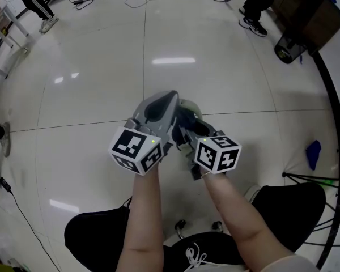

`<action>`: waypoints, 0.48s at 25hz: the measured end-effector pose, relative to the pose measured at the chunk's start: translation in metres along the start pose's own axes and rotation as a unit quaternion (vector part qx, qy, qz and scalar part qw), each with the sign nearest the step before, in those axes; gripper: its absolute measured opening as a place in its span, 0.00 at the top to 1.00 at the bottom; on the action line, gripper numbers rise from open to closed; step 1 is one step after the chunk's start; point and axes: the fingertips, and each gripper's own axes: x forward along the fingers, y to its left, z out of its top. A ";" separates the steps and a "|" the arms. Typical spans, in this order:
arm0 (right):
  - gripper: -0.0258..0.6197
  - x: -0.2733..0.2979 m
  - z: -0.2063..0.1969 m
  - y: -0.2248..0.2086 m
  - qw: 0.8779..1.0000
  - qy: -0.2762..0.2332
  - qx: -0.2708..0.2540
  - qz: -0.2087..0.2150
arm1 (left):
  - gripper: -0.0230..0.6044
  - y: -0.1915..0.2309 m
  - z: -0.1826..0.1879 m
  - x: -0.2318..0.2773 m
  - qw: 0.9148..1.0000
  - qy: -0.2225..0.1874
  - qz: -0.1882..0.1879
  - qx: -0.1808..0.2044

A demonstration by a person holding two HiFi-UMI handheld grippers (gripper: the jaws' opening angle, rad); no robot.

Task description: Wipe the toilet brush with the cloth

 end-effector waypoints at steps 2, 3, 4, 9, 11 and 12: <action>0.87 -0.001 -0.010 -0.013 0.999 0.004 0.031 -0.010 | 0.95 0.001 0.000 0.000 1.000 -0.002 0.001 -0.002; 0.87 -0.002 -0.015 -0.020 0.999 0.006 0.046 -0.015 | 0.95 0.000 0.000 0.001 1.000 -0.003 0.001 -0.002; 0.87 -0.002 -0.020 -0.026 0.998 0.010 0.060 -0.018 | 0.95 0.000 0.000 0.001 1.000 -0.004 0.001 -0.001; 0.87 0.001 -0.042 -0.043 0.994 0.030 0.100 -0.032 | 0.95 0.002 0.002 -0.002 1.000 -0.002 0.009 0.011; 0.87 0.001 -0.053 -0.052 0.993 0.041 0.102 -0.041 | 0.95 0.001 0.001 -0.003 1.000 -0.006 0.010 0.005; 0.87 0.001 -0.058 -0.057 0.992 0.047 0.103 -0.046 | 0.95 0.001 0.001 -0.004 1.000 -0.007 0.011 0.003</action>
